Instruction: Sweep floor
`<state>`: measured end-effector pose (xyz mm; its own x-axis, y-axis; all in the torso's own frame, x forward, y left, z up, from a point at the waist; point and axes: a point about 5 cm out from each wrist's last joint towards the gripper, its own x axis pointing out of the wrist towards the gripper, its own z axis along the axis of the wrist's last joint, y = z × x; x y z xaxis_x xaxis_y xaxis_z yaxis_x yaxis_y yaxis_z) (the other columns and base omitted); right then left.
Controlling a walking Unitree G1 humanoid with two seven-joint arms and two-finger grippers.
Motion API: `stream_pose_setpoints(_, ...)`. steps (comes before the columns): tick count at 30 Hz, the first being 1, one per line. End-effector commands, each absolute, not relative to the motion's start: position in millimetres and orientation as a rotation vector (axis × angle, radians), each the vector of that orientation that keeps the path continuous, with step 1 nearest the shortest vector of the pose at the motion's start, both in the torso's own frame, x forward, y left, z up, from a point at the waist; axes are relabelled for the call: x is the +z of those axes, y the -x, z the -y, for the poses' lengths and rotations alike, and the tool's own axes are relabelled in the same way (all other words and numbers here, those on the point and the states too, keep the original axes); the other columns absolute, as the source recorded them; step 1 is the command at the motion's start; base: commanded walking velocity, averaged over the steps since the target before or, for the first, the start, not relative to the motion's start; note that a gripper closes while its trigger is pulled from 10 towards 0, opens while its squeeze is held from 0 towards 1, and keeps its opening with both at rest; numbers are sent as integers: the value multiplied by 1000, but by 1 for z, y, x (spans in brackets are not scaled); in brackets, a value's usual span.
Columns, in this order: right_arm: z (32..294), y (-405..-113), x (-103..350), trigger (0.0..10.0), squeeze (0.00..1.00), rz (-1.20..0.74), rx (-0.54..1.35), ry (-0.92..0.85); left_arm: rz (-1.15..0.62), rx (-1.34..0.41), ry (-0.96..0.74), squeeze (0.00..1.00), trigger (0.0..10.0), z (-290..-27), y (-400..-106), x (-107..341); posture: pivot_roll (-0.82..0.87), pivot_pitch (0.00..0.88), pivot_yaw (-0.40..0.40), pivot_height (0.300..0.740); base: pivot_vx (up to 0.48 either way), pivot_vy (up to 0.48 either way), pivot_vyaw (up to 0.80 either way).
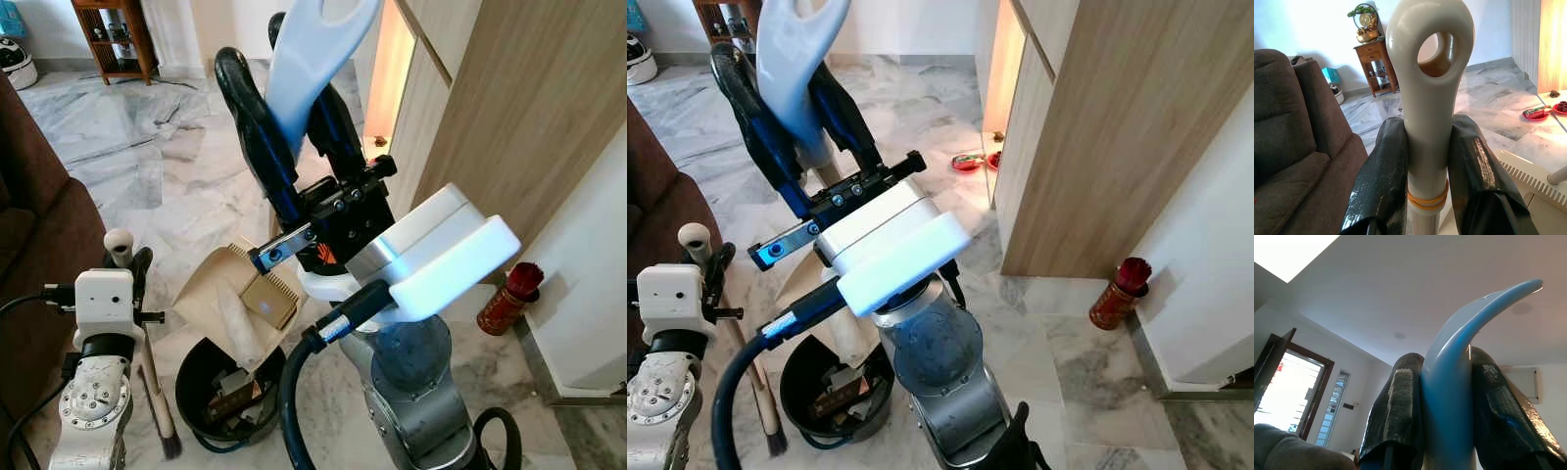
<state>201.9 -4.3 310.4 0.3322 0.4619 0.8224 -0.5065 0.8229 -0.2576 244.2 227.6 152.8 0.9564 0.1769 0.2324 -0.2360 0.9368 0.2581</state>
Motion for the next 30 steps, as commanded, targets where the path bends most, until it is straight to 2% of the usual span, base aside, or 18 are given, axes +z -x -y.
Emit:
stream_pose_setpoints(1, 7, -182, 329, 10000, 0, 1212, 647, -70, 266, 214, -318, 0, 10000, -227, -245, 162, 47, 96, 0, 740, 0, 0, 0)
stream_pose_setpoints(11, 6, -181, 329, 10000, 0, 1227, 650, -35, 268, 215, -318, 0, 10000, -227, -245, 163, 47, 95, -2, 740, 0, 0, 0)
stream_pose_setpoints(21, 8, -186, 330, 10000, 0, 1184, 623, -84, 268, 214, -318, 0, 10000, -227, -245, 163, 48, 96, -1, 740, 0, 0, 0)
stream_pose_setpoints(30, 8, -185, 330, 10000, 0, 1221, 611, -27, 269, 215, -320, 0, 10000, -227, -245, 163, 49, 95, 0, 740, 0, 0, 0)
